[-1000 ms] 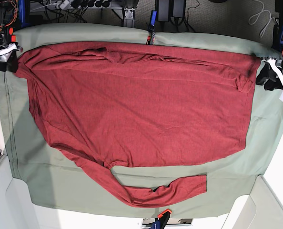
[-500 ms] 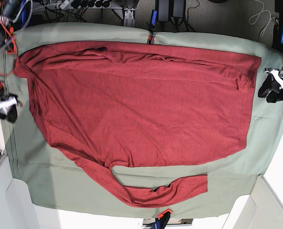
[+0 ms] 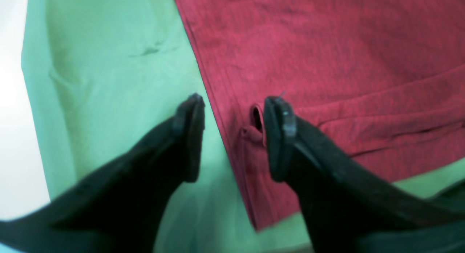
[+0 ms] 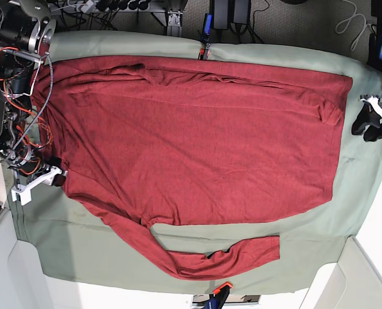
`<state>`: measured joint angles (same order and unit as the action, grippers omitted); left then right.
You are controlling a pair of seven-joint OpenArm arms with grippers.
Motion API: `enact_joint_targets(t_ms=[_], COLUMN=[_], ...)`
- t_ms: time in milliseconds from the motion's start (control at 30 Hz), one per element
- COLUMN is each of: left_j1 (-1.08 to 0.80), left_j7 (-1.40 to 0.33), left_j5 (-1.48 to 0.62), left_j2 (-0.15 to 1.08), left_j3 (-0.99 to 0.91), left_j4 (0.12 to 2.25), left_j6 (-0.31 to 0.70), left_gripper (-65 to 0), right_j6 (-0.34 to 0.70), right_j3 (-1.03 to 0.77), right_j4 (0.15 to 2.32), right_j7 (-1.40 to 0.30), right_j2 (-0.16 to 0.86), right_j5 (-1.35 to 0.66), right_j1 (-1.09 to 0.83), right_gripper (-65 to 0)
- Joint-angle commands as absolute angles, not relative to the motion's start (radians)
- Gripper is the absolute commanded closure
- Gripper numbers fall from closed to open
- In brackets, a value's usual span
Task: Fold the T-shirt properly
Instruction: 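Release and regrasp the shirt's side edges with both grippers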
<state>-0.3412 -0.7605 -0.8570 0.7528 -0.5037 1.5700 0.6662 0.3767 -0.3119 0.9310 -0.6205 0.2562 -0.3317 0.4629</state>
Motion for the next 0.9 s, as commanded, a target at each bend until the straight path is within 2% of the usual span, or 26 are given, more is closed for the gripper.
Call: enact_joint_targets(t_ms=[0,333,467,667,867], left_j1=[-0.314,0.019,0.187,0.428,0.532], left_j7=[-0.739,-0.679,-0.601,-0.593,-0.55], left_j5=[-0.863,-0.78,-0.679,-0.65,-0.626], left_j2=[0.779,0.778,0.772,0.686,0.613], left_j3=[-0.501,-0.232,-0.113,-0.03,-0.03], left_j4=[1.567,1.319,1.225,0.895,0.621], left_j6=[0.669,0.662,0.572,0.546,0.545], left_gripper=[-33.3,-34.2,-34.2,-34.2,-34.2], right_j6=[0.393,0.397,0.398,0.399,0.399], right_j3=[-0.308,-0.307,-0.307,-0.307,-0.307], right_j4=[0.953,0.965,0.965,0.965,0.965], right_j7=[-0.629,-0.683,-0.692,-0.688,-0.689], right_j2=[0.261,0.213,0.216,0.216,0.215], right_j5=[-0.342,-0.344,-0.344,-0.344,-0.344], right_j1=[0.491,0.445,0.42,0.396,0.396], right_gripper=[-24.6,-24.6,-24.6,-24.6,-24.6])
